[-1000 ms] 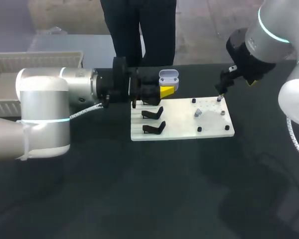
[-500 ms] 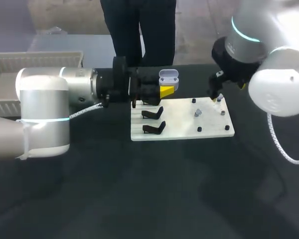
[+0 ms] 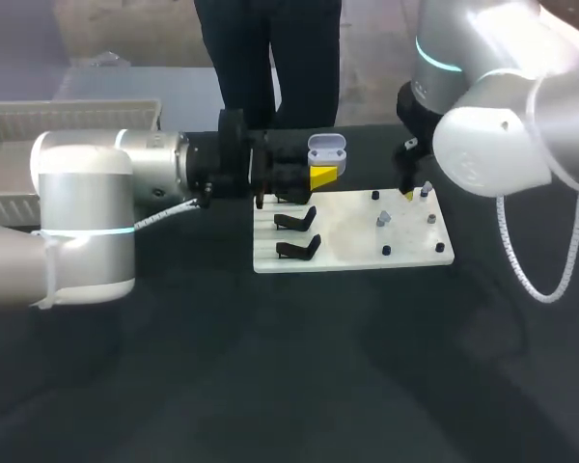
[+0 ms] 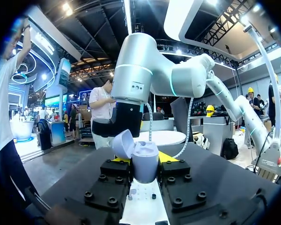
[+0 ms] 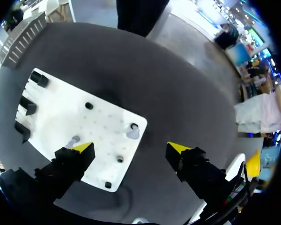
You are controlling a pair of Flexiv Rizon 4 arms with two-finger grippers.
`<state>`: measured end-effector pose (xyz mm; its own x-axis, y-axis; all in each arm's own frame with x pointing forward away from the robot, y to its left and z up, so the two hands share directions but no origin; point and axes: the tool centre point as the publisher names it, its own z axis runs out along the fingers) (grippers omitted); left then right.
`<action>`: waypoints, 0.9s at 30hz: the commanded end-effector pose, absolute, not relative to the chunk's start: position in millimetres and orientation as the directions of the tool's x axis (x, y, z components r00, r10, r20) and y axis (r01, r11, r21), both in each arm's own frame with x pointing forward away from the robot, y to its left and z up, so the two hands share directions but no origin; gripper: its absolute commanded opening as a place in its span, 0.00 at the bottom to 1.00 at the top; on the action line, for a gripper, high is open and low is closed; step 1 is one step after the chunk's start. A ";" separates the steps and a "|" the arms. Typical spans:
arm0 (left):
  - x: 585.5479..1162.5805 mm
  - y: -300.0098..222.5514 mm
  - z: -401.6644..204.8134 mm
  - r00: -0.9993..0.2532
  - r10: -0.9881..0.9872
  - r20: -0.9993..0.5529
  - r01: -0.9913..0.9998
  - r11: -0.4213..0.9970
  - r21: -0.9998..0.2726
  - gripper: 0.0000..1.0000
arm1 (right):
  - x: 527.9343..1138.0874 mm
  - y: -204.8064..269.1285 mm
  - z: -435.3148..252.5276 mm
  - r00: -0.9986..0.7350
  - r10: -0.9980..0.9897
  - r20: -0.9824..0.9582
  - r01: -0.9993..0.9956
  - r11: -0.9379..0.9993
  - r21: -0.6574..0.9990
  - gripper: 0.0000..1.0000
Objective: Pick up each earbud case from the left stands, insert the matching earbuds, close the lid, and place the case in the box.
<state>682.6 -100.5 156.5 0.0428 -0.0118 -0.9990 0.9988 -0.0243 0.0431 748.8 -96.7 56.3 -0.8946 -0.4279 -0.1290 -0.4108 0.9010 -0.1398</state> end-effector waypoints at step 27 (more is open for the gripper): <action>682.2 -100.3 155.7 0.046 -0.016 -0.999 0.999 -0.021 0.047 0.00 | 760.4 -94.2 33.8 -0.914 -0.394 -0.097 -0.381 0.916 -0.126 0.49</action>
<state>682.6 -100.2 156.5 0.0425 -0.0115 -0.9990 0.9988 -0.0248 0.0428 757.6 -95.6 35.7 -0.9131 -0.3953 -0.1004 -0.3823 0.9153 -0.1266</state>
